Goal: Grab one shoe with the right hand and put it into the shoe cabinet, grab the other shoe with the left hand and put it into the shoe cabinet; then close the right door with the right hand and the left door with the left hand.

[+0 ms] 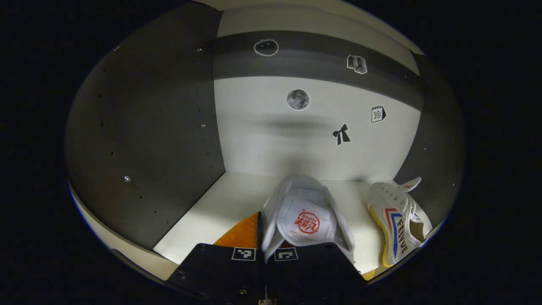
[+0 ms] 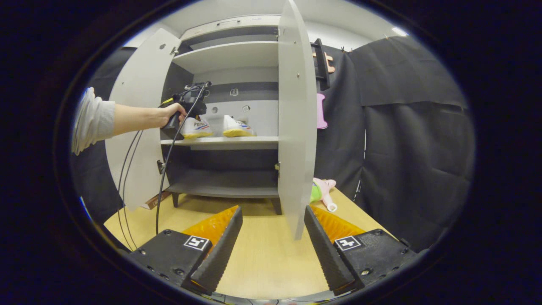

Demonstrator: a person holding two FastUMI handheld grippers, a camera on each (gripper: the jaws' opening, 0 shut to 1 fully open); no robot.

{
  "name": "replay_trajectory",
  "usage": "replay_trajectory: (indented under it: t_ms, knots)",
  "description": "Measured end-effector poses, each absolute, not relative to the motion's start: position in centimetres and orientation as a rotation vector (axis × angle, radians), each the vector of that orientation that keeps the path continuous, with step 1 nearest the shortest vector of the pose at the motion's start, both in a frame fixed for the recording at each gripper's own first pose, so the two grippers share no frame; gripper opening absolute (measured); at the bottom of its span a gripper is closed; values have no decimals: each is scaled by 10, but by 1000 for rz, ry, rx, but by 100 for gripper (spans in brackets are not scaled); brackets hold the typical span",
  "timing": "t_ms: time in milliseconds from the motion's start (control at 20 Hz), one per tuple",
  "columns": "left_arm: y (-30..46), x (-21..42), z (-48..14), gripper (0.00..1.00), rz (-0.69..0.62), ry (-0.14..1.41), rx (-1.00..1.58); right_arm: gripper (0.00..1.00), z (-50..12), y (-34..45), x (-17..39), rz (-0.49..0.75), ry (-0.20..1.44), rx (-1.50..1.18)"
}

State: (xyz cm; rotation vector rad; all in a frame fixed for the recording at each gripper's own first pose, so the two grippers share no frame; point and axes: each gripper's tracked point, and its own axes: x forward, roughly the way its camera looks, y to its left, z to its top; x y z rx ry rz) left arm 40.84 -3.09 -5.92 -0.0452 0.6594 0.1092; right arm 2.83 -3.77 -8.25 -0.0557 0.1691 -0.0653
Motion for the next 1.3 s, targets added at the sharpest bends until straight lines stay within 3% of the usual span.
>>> replay_trajectory:
  t_ms: [200, 250, 400, 450, 500, 550, 600, 650, 700, 750, 850, 900, 1000, 1050, 1100, 1250, 1300]
  knots:
    - [-29, 406, -69, 2, 97, 741, -93, 93, -83, -32, 33, -49, 170, -67]
    - [-31, 406, -67, 17, 88, 738, -111, 93, -82, -30, 33, -43, 167, -70]
    - [-38, 401, -54, 19, 41, 711, -150, 93, -84, -27, 36, -33, 171, -74]
    - [-41, 396, -49, 27, 19, 705, -147, 93, -84, -27, 36, -30, 170, -73]
    - [-43, 391, -40, 41, 4, 686, -142, 93, -82, -25, 36, -26, 169, -71]
    - [-41, 388, -32, 32, 4, 668, -135, 93, -82, -24, 36, -23, 169, -70]
    - [-37, 381, -26, 46, 16, 659, -129, 93, -81, -23, 36, -18, 166, -70]
    - [-33, 374, -17, 36, 28, 639, -128, 93, -81, -21, 36, -16, 163, -70]
    - [-33, 368, -4, 55, 22, 598, -135, 93, -79, -19, 35, -12, 159, -71]
    - [-33, 363, 15, 59, 10, 533, -140, 93, -78, -17, 34, -7, 154, -69]
    - [-33, 347, 62, 60, -24, 370, -135, 93, -78, -12, 32, 9, 151, -67]
    - [-36, 335, 81, 44, -51, 303, -139, 93, -78, -9, 31, 15, 148, -68]
    - [-40, 303, 105, 75, -99, 226, -157, 93, -77, -4, 29, 30, 144, -66]
    - [-41, 284, 113, 80, -120, 203, -170, 93, -75, 0, 26, 40, 138, -66]
    - [-37, 265, 116, 67, -133, 179, -177, 93, -72, 3, 25, 48, 131, -68]
    - [-28, 218, 110, 74, -136, 126, -169, 93, -68, 11, 20, 79, 119, -78]
    - [-24, 201, 105, 90, -127, 123, -161, 93, -67, 14, 18, 89, 117, -80]
